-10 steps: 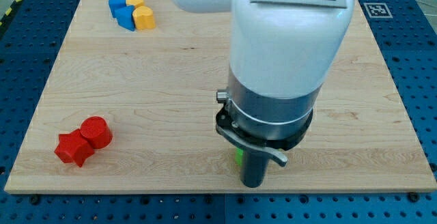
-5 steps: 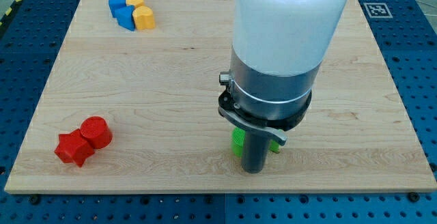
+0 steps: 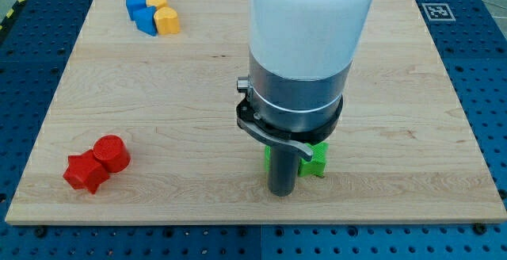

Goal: Push the green circle slightly to the top

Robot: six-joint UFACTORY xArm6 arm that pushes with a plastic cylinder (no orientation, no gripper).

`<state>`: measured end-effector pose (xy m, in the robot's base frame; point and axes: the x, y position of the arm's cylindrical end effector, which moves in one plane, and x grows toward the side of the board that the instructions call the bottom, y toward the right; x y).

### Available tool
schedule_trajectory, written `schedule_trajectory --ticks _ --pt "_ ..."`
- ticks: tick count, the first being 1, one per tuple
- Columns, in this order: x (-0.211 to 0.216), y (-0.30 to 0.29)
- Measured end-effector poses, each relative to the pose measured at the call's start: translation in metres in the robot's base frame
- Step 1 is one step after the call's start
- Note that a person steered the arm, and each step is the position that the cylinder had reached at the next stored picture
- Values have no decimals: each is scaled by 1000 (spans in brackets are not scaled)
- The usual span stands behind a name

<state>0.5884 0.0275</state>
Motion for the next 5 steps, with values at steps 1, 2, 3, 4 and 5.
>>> schedule_trajectory --ticks 1,2,3,4,5 --pt "-3 -8" --pt "-8 -18" --pt "-18 -26" --pt "-32 -27" --pt "-34 -27"
